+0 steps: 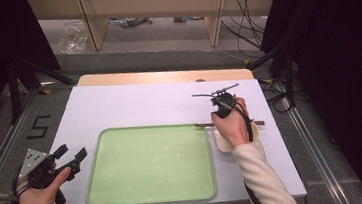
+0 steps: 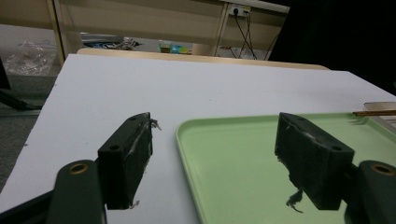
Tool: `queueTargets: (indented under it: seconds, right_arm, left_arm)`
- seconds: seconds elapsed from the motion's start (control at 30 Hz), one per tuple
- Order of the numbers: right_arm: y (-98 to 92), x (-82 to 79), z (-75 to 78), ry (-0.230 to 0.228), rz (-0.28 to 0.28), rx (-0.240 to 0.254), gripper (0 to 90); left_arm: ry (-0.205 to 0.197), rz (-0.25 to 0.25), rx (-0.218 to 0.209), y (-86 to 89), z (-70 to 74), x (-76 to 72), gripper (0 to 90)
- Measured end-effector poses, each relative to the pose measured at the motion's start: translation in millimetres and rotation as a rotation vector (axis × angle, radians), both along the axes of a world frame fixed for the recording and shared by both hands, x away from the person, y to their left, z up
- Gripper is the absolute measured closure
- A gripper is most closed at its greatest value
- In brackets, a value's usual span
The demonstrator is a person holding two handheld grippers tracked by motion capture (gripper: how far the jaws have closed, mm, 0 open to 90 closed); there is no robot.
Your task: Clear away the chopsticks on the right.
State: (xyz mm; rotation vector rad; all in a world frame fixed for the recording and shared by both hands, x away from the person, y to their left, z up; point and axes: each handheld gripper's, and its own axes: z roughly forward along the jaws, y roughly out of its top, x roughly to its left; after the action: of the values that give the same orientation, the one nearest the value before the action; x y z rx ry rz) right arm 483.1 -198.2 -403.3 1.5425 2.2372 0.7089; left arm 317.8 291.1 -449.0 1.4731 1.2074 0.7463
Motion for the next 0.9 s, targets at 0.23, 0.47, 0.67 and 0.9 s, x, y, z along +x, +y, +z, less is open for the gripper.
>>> queueTargets:
  seconds: [0.23,0.47,0.67,0.9]
  right_arm:
    - [4.0,13.2,-2.2,0.128,-0.074,0.004,90.0]
    - [-0.2,25.5,-6.2,0.195,-0.116,-0.012,90.0]
    - [-1.3,30.2,-6.8,0.245,-0.121,-0.021,90.0]
    - [3.0,31.7,-13.8,0.285,-0.137,-0.033,90.0]
  left_arm:
    - [0.006,0.008,0.007,-0.7,-0.1,-0.3,27.4]
    - [0.007,0.002,0.003,-2.2,-0.6,2.3,27.6]
    - [0.014,-0.002,-0.003,-3.9,-1.1,3.4,28.0]
    - [0.010,-0.005,0.009,-2.7,-1.5,4.3,28.1]
